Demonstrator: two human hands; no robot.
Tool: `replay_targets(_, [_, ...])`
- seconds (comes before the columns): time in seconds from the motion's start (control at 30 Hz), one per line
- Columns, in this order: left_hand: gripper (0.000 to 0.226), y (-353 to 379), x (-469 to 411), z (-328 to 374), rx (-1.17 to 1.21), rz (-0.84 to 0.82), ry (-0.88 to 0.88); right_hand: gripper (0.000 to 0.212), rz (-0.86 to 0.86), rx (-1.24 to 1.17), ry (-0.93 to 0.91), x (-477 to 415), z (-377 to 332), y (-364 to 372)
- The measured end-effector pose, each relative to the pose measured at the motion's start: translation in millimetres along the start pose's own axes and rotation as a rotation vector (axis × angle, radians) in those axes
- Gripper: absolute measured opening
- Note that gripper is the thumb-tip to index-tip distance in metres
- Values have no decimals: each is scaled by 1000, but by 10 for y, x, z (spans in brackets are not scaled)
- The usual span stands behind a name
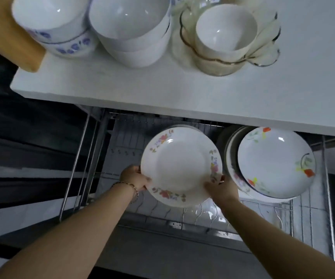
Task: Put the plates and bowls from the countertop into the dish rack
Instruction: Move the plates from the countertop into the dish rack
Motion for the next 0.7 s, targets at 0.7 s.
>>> replay_targets(0.7, [39,418,-844,418,-532,229,263,36,158,165,167,-562,184,568])
Point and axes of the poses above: each hand's wrist, its own x-axis away from the middle knuckle, its own y-axis out of the palm, z = x × y, the point moved 10 cm from there along -x, towards the middle knuckle, and after that the axes turned 11 degrees about z, right-handed, at the moved point
